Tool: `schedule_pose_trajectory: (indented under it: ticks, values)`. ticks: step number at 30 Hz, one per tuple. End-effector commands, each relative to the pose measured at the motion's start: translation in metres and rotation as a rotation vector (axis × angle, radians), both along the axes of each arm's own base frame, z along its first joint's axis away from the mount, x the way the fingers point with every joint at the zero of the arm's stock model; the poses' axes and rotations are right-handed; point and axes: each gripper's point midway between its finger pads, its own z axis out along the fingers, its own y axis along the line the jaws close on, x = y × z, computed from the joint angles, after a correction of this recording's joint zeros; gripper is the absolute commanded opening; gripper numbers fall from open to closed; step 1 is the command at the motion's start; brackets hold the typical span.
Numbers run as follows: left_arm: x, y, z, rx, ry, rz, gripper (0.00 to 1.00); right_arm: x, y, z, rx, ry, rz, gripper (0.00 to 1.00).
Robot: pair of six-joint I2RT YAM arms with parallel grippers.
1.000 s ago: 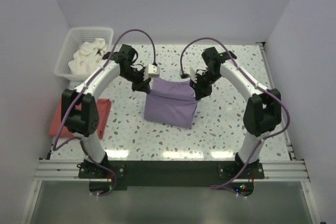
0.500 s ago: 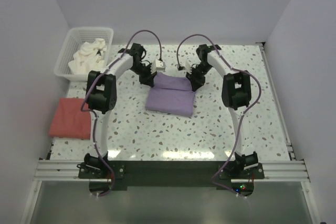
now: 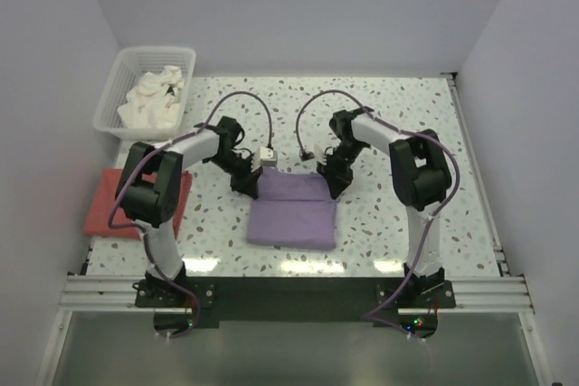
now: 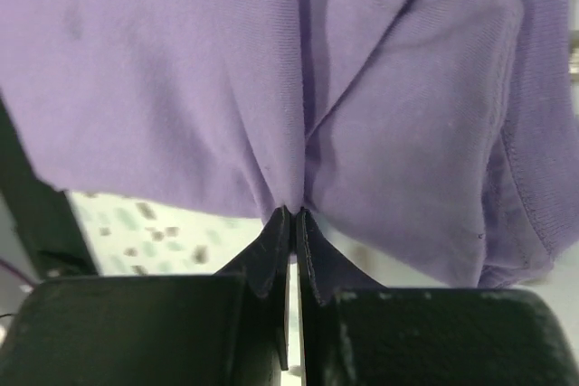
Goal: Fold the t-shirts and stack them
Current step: Fold the tshirt
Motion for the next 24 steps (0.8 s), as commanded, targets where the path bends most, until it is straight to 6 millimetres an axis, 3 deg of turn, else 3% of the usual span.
schedule_pose_trajectory:
  ticks: [1,2,4,5,8,9,13,17,20,24]
  values:
    - [-0.031,0.007,0.021,-0.039,0.019,0.021,0.01,-0.03,0.006,0.026,0.036,0.008,-0.047,0.03]
    - [-0.038,0.007,0.022,-0.046,0.025,0.021,0.11,-0.036,0.006,0.031,0.04,0.027,-0.063,0.12]
    - [-0.038,0.005,0.041,-0.078,-0.021,0.025,0.22,-0.038,0.01,0.048,0.056,0.039,-0.113,0.29]
    - [-0.034,0.003,0.049,-0.093,-0.042,0.032,0.31,-0.03,0.011,0.058,0.07,0.024,-0.138,0.32]
    - [-0.017,-0.008,0.079,-0.164,-0.138,0.057,0.43,-0.014,0.02,0.081,0.125,0.055,-0.249,0.4]
    - [-0.014,-0.012,0.087,-0.183,-0.174,0.054,0.45,-0.002,0.026,0.093,0.145,0.054,-0.302,0.39]
    - [-0.003,-0.04,0.097,-0.227,-0.259,0.018,0.51,0.025,0.05,0.099,0.218,0.1,-0.42,0.31]
    - [-0.01,-0.067,0.082,-0.221,-0.261,-0.041,0.52,0.043,0.065,0.078,0.224,0.174,-0.536,0.21]
    - [-0.012,-0.084,0.068,-0.213,-0.241,-0.065,0.52,0.053,0.075,0.074,0.243,0.215,-0.602,0.16]
    - [-0.015,-0.093,0.049,-0.19,-0.233,-0.089,0.5,0.053,0.086,0.067,0.258,0.29,-0.66,0.15]
